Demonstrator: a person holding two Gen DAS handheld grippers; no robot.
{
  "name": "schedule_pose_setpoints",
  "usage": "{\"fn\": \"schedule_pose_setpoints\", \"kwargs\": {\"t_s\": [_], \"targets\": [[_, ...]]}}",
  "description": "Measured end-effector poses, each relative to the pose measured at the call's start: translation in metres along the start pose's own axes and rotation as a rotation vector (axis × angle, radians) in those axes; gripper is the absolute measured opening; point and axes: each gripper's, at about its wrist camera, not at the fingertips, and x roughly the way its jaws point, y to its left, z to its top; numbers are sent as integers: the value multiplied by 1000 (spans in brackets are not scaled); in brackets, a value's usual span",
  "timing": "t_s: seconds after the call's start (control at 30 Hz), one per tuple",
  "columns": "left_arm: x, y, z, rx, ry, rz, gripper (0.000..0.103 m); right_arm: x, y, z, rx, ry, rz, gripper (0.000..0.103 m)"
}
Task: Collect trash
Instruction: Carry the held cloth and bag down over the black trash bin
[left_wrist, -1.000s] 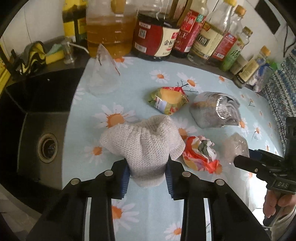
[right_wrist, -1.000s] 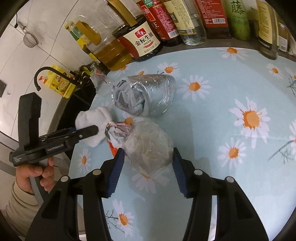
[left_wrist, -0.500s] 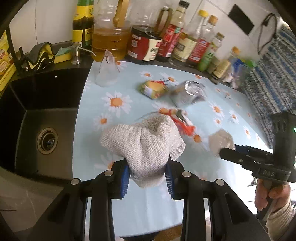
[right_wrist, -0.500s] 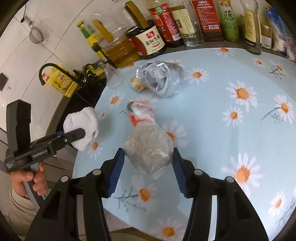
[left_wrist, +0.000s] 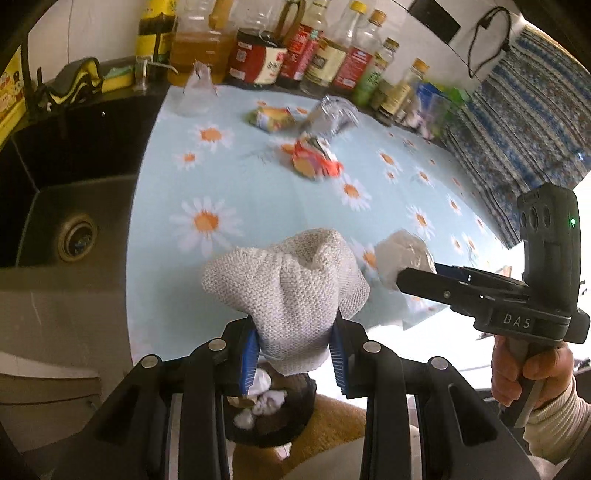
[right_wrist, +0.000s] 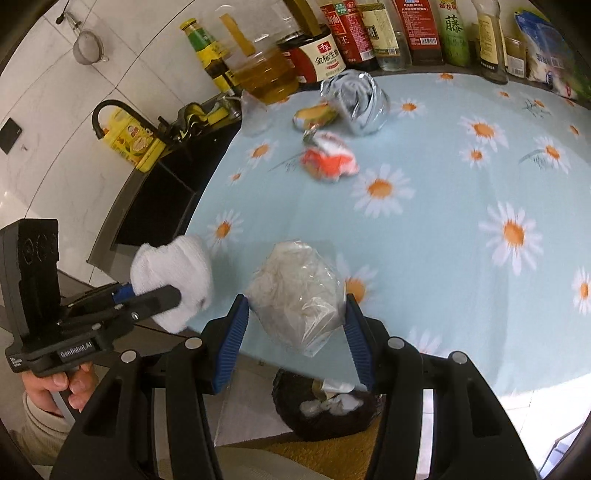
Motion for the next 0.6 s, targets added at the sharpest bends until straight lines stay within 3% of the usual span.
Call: {"fn": "schedule_pose_setpoints", "kwargs": {"t_s": [0.6], "targets": [[16,6,-76,7,151,-56,31,19,20,-79,73,76,-14,53]]}}
